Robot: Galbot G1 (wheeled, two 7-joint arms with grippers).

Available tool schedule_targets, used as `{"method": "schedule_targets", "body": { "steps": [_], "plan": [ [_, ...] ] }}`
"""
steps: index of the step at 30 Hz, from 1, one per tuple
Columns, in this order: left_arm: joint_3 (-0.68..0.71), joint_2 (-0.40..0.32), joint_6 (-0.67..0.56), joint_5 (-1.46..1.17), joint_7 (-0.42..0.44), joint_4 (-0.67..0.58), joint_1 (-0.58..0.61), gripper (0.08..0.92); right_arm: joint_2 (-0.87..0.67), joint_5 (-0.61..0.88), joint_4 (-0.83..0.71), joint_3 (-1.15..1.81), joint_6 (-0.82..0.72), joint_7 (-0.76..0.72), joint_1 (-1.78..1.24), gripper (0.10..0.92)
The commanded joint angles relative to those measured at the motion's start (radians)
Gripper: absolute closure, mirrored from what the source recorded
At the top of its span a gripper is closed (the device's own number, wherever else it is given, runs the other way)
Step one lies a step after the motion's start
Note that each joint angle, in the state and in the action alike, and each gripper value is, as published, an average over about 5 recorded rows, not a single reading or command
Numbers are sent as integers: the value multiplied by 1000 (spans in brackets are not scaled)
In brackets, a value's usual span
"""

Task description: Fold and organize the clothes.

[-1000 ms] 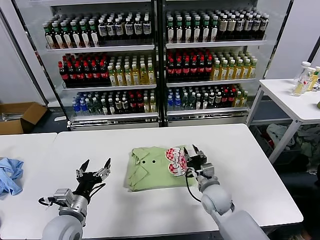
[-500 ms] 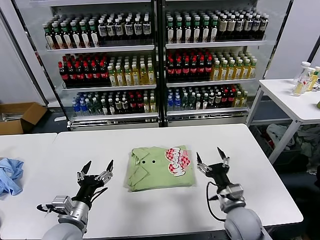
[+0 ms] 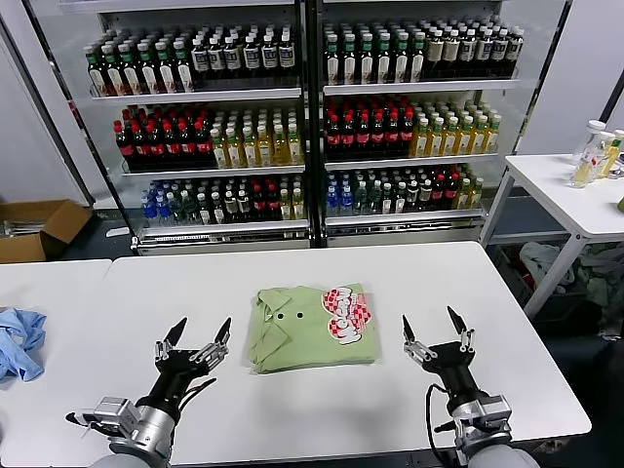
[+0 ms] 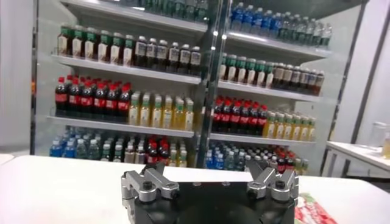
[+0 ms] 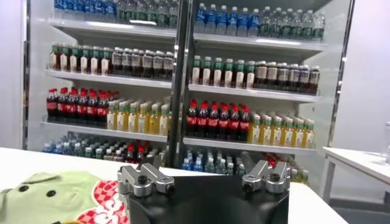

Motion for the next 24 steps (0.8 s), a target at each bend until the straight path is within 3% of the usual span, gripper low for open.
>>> {"method": "schedule_targets", "body": {
  "steps": [1,24],
  "plan": [
    [-1,-2,1,3,17,-42,36,177,5,-11,70,50,-19,6,-84,203],
    [0,5,-1,14,26,-46,42,178,0,-42,83,61,-52,23,-64,202]
  ]
}}
